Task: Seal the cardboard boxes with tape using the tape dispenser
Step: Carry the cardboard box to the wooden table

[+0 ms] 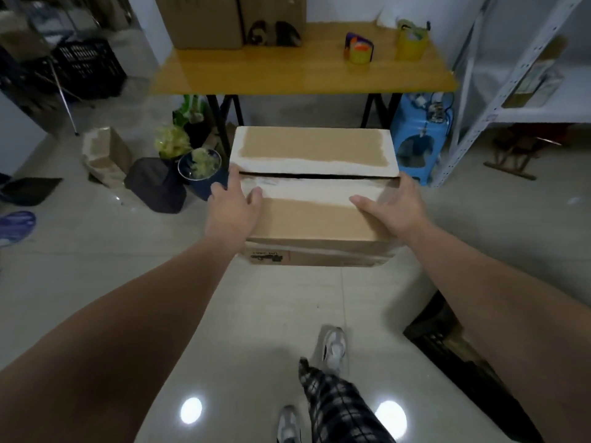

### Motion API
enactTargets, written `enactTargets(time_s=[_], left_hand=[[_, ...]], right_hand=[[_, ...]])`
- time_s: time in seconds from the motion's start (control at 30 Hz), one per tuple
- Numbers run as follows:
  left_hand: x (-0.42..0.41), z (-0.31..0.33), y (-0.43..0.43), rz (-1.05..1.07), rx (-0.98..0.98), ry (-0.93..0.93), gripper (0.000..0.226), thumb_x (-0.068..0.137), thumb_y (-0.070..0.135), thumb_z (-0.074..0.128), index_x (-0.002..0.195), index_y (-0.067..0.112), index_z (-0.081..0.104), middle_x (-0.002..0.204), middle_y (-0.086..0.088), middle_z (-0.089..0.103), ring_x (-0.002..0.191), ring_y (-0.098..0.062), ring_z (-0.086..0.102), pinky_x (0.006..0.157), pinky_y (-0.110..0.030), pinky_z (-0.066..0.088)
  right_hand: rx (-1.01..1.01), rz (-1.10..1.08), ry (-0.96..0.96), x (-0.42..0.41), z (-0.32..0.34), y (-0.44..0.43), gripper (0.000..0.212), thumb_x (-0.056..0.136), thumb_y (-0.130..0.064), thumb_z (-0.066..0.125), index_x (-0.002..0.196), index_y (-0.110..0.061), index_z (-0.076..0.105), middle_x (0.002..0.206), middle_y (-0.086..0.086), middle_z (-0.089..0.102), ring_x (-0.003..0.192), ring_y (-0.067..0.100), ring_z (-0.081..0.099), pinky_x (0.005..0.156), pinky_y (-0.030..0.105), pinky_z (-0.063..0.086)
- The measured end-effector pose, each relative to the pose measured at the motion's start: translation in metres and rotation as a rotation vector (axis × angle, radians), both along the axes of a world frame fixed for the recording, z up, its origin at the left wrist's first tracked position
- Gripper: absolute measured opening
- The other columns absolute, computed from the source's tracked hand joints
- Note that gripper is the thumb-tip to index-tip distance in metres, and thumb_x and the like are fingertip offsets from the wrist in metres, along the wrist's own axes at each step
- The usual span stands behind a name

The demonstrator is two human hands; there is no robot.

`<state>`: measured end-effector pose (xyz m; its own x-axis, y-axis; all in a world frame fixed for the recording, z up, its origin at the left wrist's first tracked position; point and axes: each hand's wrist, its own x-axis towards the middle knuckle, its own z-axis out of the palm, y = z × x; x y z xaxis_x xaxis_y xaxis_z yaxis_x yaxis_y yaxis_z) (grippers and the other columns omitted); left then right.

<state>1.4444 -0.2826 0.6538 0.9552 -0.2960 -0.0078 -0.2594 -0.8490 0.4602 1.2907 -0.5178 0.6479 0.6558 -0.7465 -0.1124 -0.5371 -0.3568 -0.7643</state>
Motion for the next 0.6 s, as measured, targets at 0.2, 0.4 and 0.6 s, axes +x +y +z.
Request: enactTargets(time_s=[0.2,0.4,0.6], left_hand=[[0.08,0.001,-0.105,-0.044,-0.044,0.018,0.065,0.095,0.05,0.034,0.15,0.027,0.007,0.137,-0.022,0.031,0.121,-0.041,0.037,0.091,-0.044,0.037],[0.162,0.014,-0.199,-0.004,-0.067,-0.024,0.063,0.095,0.05,0.034,0.15,0.028,0.011,0.133,-0.02,0.035,0.115,-0.038,0.042,0.077,-0.037,0.032],[0.236,0.019,-0.275,-0.026,-0.064,-0.063,0.063,0.095,0.049,0.035,0.149,0.026,0.012,0.132,-0.019,0.035,0.113,-0.037,0.043,0.079,-0.037,0.034]], right_hand=[[-0.033,-0.036,0.009,0.073,0.012,-0.097,0.113,0.059,-0.064,0.077,0.147,-0.017,0.023,0.151,0.004,0.026,0.136,0.024,0.03,0.111,0.044,0.029],[-0.064,-0.062,0.032,0.152,0.031,-0.186,0.113,0.059,-0.069,0.073,0.147,-0.021,0.021,0.149,0.002,0.025,0.132,0.026,0.035,0.101,0.043,0.035],[-0.103,-0.069,0.058,0.223,0.042,-0.262,0.114,0.06,-0.071,0.071,0.148,-0.023,0.017,0.151,0.002,0.024,0.133,0.026,0.034,0.096,0.043,0.037]])
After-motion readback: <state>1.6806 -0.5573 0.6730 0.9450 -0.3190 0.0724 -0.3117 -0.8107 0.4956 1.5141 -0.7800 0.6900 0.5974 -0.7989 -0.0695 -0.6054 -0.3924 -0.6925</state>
